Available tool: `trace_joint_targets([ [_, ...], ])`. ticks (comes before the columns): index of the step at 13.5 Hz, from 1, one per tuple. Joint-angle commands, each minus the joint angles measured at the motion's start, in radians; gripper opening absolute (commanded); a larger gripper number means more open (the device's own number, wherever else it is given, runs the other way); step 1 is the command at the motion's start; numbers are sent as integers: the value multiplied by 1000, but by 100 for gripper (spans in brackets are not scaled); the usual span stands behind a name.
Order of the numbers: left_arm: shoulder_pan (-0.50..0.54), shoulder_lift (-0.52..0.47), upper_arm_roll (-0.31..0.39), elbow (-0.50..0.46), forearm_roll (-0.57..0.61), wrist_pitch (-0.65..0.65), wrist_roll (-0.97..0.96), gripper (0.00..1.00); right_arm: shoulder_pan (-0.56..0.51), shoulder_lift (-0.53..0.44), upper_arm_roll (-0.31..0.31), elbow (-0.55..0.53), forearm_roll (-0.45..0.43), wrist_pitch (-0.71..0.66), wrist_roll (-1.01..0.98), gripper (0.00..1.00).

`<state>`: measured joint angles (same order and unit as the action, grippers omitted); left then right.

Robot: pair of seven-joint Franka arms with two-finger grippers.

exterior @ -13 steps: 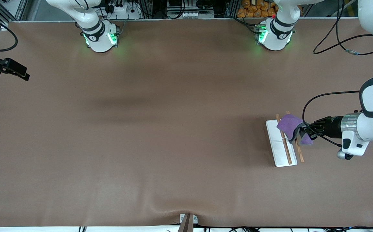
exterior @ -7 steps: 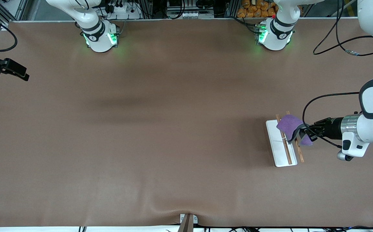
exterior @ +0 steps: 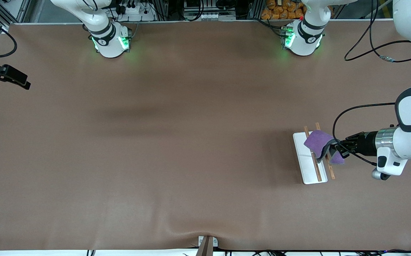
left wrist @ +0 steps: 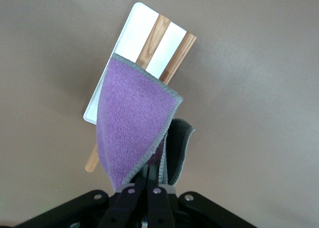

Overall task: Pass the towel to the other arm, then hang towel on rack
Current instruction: 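Drape the towel over the wooden dowels with the left gripper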

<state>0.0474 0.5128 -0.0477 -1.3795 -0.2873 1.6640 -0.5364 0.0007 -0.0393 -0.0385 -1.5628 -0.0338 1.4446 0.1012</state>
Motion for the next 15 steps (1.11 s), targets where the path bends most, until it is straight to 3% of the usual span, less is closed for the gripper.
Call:
trace_joint_targets([
  [1,-4,23,-1,36,14,9,-14,0,-19,-2,11,4,3,2,11,100],
  [15,8,73,2,33,14,16,-5,0,-30,-1,11,9,5,2,9,100],
])
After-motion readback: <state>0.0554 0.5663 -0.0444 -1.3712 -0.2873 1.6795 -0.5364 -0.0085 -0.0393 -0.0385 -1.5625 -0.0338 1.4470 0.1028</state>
